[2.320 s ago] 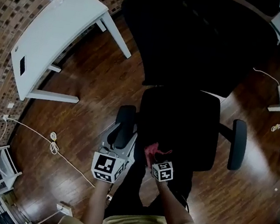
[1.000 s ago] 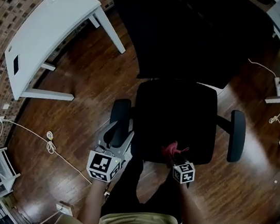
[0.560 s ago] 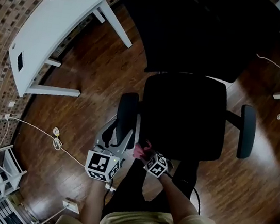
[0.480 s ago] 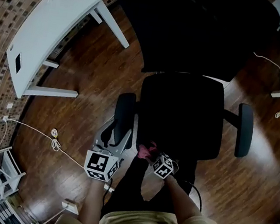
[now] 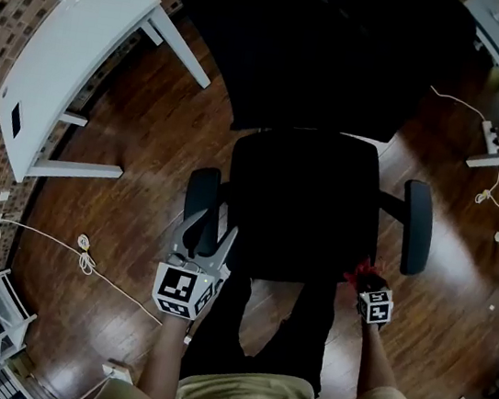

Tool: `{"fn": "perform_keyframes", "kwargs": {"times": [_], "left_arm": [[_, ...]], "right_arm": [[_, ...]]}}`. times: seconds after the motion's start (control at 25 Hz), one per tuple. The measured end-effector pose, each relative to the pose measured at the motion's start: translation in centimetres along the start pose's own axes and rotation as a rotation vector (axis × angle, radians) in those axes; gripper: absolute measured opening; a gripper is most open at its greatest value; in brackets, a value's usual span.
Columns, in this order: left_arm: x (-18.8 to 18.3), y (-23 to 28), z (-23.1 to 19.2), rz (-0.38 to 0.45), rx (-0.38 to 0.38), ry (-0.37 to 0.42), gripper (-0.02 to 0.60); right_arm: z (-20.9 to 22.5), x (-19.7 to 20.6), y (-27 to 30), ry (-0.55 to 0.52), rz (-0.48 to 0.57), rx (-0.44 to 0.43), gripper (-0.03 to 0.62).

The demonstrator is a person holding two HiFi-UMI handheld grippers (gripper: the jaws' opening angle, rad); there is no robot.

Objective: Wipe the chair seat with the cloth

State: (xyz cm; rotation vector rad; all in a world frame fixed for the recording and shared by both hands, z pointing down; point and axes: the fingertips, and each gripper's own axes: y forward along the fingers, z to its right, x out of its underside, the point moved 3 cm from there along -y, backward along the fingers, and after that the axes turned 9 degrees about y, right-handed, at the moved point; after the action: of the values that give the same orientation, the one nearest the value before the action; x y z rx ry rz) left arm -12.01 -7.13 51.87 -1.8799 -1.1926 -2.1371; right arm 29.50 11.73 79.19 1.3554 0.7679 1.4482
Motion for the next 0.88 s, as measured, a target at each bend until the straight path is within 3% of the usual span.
{"fn": "perform_keyframes", "kwargs": {"times": [0.12, 0.2, 0.28, 0.44, 0.52, 0.6, 0.72, 0.88], "left_arm": [[0.1, -0.1, -0.2, -0.004, -0.002, -0.001, 0.215], [0.2, -0.3, -0.5, -0.004, -0.011, -0.002, 0.215], [0.4, -0.6, -0.9, -0.005, -0.021, -0.008, 0.215], [1.2, -1.2, -2.3, -0.013, -0.040, -0.019, 0.215], [1.8, -1.5, -2.6, -0.021, -0.048, -0.024, 0.215], [2.0, -1.9, -2.7, -0.027, -0.051, -0.024, 0.215], [2.1, -2.7, -3.1, -0.030, -0.055, -0.015, 0.215], [2.2, -3.1, -3.3, -0.037, -0.058, -0.008, 0.215]], "right_arm": [[2.1, 0.5, -1.0, 0.070, -0.002, 0.099, 0.077], [1.0, 0.0, -1.1, 0.042, 0.001, 0.106, 0.077], [-3.7, -1.1, -0.6, -0.066, 0.021, -0.005, 0.077], [-21.5, -1.0, 3.1, -0.356, 0.002, -0.442, 0.077], [-29.5, 0.2, 5.3, -0.486, -0.047, -0.588, 0.077], [-35.1, 1.3, 7.4, -0.576, -0.122, -0.651, 0.077], [-39.5, 1.6, 9.6, -0.676, -0.219, -0.652, 0.077], [-37.8, 2.2, 9.5, -0.714, -0.247, -0.609, 0.077]]}}
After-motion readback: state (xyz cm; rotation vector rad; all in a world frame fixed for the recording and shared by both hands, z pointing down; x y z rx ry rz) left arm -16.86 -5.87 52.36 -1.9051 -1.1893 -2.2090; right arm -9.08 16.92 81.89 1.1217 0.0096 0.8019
